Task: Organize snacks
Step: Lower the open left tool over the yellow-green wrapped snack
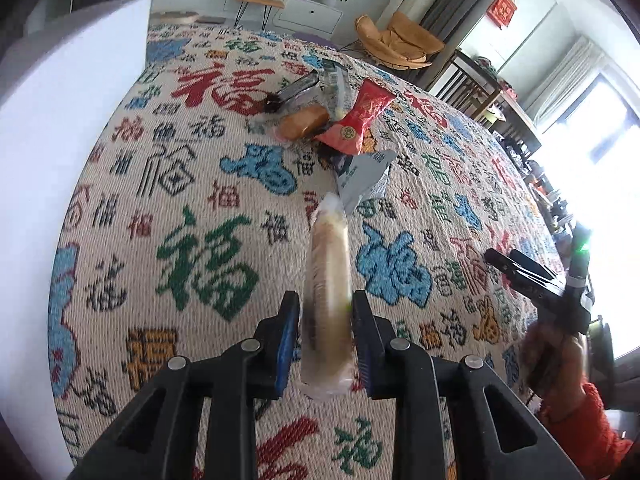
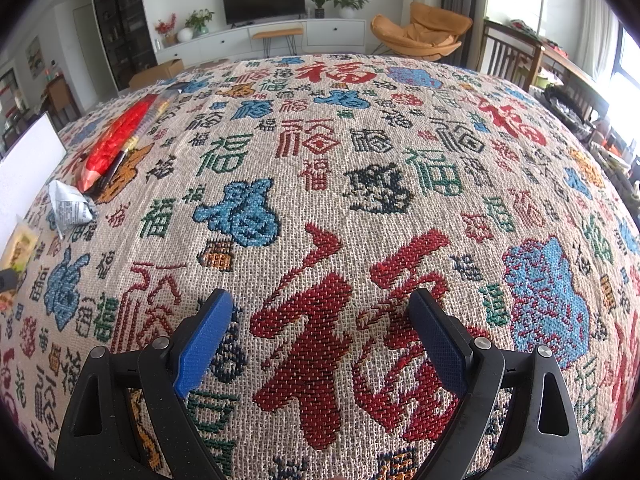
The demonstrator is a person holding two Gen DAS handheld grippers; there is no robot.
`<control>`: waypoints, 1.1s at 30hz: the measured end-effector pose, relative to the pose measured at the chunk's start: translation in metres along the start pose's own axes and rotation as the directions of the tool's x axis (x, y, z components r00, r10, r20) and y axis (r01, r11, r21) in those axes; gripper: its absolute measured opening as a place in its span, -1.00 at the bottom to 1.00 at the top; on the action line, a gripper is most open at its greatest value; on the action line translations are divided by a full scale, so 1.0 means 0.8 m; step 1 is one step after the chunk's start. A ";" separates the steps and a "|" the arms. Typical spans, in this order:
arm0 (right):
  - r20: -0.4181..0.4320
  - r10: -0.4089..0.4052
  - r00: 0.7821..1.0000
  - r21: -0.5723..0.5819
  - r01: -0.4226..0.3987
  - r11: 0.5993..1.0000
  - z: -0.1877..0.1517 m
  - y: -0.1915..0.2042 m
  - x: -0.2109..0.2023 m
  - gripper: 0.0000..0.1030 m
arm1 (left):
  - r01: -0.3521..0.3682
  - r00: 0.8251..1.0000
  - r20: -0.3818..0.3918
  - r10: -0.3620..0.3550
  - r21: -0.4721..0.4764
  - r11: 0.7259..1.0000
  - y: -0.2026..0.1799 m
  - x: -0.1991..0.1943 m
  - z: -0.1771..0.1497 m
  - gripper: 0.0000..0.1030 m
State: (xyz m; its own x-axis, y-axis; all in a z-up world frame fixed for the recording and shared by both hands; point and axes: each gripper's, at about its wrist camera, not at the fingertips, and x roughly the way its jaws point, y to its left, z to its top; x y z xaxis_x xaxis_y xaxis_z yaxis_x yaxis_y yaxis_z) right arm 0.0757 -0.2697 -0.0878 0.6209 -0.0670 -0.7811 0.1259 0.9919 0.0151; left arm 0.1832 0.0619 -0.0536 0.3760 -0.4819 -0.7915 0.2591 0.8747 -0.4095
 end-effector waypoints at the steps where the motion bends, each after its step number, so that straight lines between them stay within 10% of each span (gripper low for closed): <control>1: 0.000 0.000 1.000 -0.001 0.000 1.000 0.000 0.001 0.000 0.80 | -0.041 0.999 -0.002 0.041 -0.008 0.999 0.010 -0.002 -0.003 -0.20; 7: 0.000 0.000 1.000 -0.001 0.000 1.000 0.000 0.003 0.000 0.79 | -0.135 0.990 0.037 0.138 -0.069 0.988 0.039 -0.017 -0.004 0.06; 11: -0.001 0.000 1.000 -0.001 0.000 1.000 0.000 0.004 -0.001 0.79 | -0.056 0.997 0.047 0.055 0.016 0.998 0.018 -0.011 -0.016 0.41; 13: 0.000 0.000 1.000 -0.001 0.000 1.000 0.000 0.004 0.000 0.79 | -0.130 0.991 0.047 0.126 0.091 0.987 -0.001 0.000 -0.023 0.48; 18: 0.000 0.000 1.000 0.000 0.000 1.000 0.000 0.004 0.000 0.79 | -0.383 0.917 0.153 0.368 0.082 0.920 0.000 0.010 -0.027 0.48; 33: 0.000 0.000 1.000 0.000 0.000 1.000 0.000 0.004 0.000 0.80 | -0.422 0.901 0.151 0.408 0.080 0.903 0.015 0.024 -0.020 1.00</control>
State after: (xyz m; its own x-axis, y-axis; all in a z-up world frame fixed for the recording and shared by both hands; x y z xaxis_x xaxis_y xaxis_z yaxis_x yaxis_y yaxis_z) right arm 0.0761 -0.2668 -0.0874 0.6206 -0.0669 -0.7812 0.1256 0.9920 0.0148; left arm 0.1793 0.0640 -0.0813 0.5785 -0.0850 -0.8113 0.1467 0.9892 0.0009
